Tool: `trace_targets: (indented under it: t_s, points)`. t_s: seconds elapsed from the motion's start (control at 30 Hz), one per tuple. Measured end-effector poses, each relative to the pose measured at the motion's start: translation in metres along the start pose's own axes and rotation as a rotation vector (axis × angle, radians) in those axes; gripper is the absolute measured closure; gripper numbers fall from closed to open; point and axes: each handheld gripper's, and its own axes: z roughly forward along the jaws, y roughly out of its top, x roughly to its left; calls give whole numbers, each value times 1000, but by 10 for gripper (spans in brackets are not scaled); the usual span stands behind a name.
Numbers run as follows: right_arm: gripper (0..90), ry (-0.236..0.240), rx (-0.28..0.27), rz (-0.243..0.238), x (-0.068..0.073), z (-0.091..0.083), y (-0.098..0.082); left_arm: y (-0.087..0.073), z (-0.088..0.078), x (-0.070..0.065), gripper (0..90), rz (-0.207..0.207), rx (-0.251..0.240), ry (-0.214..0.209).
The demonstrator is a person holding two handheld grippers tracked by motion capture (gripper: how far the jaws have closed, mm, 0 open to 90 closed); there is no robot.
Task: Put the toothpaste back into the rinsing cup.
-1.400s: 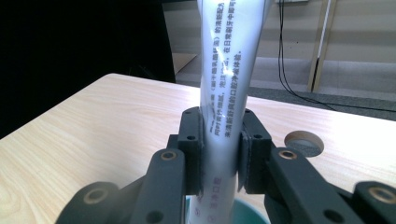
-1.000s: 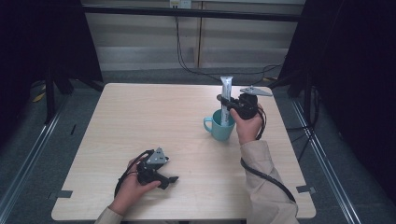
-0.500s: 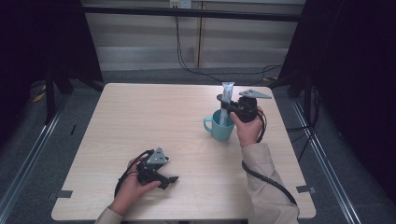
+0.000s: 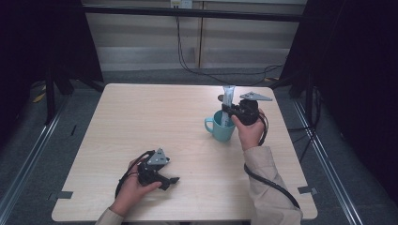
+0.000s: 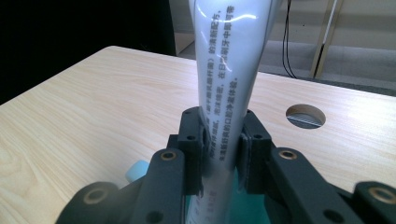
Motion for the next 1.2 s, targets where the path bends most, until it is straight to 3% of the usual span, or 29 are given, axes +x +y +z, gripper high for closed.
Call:
trace_targets:
  t_s: [1.2]
  points:
    - [735, -12, 37, 6, -3, 7, -12, 0, 0, 0, 159, 3, 1, -1]
